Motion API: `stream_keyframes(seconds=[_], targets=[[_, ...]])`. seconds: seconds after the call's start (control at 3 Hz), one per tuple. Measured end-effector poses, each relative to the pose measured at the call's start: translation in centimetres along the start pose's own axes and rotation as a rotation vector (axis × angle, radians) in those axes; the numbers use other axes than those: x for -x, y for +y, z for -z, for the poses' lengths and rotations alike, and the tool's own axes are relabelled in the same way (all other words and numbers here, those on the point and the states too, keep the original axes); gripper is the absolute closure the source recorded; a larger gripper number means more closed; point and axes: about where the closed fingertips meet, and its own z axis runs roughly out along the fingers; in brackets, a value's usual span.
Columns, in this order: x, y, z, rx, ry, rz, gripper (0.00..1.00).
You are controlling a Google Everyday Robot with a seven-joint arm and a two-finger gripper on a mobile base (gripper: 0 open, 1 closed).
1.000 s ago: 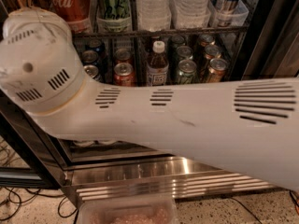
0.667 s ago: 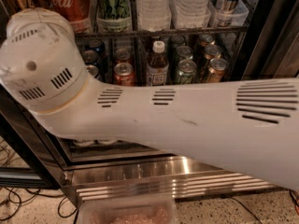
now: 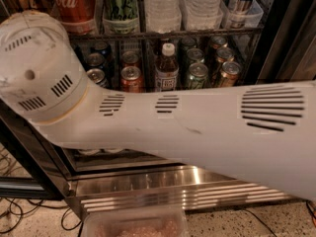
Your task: Pick orange can from top shelf of fridge
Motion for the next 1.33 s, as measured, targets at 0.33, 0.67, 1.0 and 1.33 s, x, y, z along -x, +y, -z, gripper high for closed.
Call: stream_keyframes(seconds=[0.33,0.67,1.0,1.33], targets=[[-0.1,-2.0,-0.5,-0.060,0.022,0.108,1.00],[-0.5,-3.5,-0.8,-0.070,0.078,0.157,1.00],[-0.9,-3.5,-0.8,-0.067,0.094,0.150,1.00],[-0.8,-3.9,-0.9,-0.039,0.108,0.220,1.00]])
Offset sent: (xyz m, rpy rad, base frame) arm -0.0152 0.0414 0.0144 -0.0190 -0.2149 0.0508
